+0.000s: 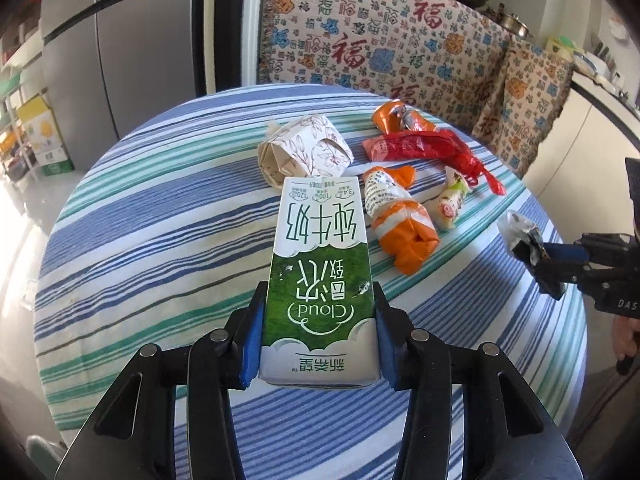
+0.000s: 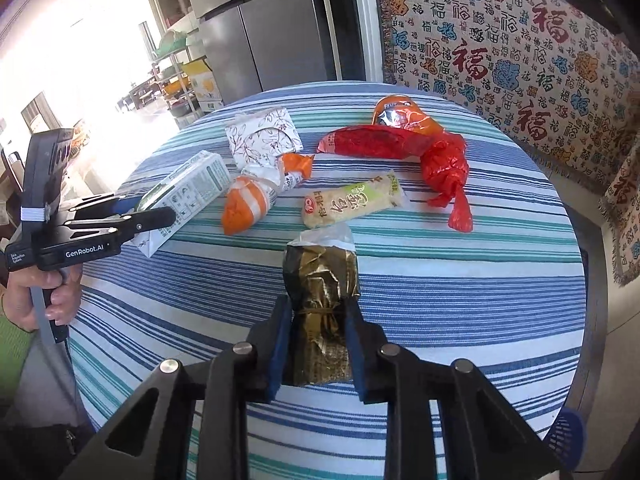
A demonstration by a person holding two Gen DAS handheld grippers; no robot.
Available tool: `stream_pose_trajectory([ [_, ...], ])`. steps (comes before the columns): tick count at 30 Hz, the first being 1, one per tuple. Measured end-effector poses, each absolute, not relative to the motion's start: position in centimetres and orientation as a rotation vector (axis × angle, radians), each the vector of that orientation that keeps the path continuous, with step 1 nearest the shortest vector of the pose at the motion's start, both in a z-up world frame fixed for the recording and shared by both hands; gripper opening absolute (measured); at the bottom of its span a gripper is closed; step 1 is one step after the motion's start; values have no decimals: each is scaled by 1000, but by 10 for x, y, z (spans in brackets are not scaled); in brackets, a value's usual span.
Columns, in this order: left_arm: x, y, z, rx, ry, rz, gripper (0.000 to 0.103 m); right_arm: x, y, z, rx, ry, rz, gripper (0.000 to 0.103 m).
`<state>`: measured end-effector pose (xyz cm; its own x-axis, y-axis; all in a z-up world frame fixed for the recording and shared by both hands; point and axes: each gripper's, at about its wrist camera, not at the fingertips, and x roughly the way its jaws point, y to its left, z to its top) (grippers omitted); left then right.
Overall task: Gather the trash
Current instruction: 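Carry carton and foil bag to the blue wastebasket and open both tools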
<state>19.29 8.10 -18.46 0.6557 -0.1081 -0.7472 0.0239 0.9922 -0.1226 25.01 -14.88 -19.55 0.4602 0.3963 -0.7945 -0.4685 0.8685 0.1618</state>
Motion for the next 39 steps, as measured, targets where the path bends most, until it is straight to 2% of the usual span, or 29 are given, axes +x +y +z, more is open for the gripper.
stream_pose_trajectory([
  [7, 162, 66, -167, -155, 817, -93, 48, 242, -175, -191, -16, 947, 509, 27],
  [15, 166, 2, -161, -131, 822, -195, 48, 224, -225, -177, 101, 905, 433, 27],
  [30, 204, -200, -130, -63, 808, -542, 48, 156, -446, -156, 299, 831, -50, 27],
  [39, 216, -312, -141, 16, 848, -687, 48, 149, -515, -166, 380, 809, -179, 27],
])
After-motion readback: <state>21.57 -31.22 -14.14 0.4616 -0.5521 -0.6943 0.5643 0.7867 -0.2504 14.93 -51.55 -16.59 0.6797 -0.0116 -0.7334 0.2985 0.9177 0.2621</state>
